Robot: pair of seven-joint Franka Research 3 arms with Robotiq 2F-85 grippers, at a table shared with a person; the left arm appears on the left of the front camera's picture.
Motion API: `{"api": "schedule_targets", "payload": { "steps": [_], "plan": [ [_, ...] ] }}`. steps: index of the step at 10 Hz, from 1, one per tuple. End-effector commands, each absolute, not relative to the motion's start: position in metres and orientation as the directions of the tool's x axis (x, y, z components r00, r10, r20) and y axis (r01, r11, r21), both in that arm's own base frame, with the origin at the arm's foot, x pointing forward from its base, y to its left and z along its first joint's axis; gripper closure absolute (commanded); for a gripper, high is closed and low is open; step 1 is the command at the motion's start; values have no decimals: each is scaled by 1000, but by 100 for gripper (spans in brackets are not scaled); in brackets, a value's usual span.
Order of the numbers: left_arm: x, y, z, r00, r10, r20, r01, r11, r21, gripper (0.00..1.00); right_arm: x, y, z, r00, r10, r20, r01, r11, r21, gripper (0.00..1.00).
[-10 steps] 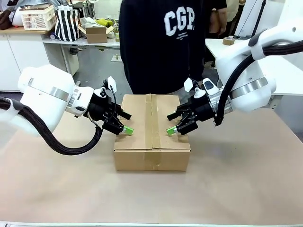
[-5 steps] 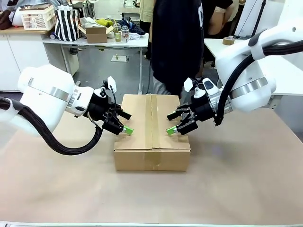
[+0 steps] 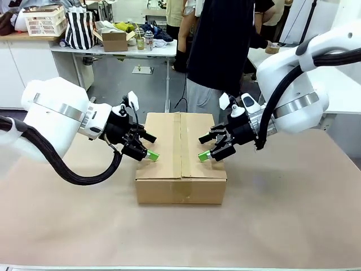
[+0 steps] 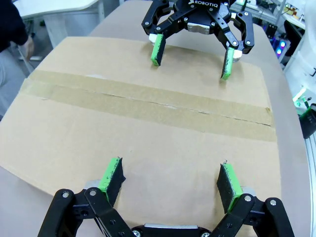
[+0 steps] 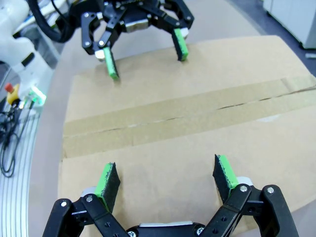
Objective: Pack the gift set into the box.
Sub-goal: Press and hold the closed box until the human finishes sealing it.
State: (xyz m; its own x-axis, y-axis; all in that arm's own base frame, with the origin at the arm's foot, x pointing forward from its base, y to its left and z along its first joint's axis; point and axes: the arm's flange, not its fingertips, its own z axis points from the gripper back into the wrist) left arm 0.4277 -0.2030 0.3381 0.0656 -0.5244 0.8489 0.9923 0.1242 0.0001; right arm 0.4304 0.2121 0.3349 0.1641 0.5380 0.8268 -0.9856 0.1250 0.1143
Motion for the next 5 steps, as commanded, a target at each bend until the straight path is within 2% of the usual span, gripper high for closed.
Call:
{"api": "schedule_targets", "payload": {
  "steps": [1, 5],
  "plan": [
    [427, -202, 338, 78, -526, 847, 992, 128, -12, 0, 430, 213, 335, 173, 549, 818, -984, 137, 116, 0],
    [427, -202, 338, 78, -526, 847, 992, 128, -12, 0, 430, 213, 335, 173, 549, 818, -984, 137, 116, 0]
  ]
}}
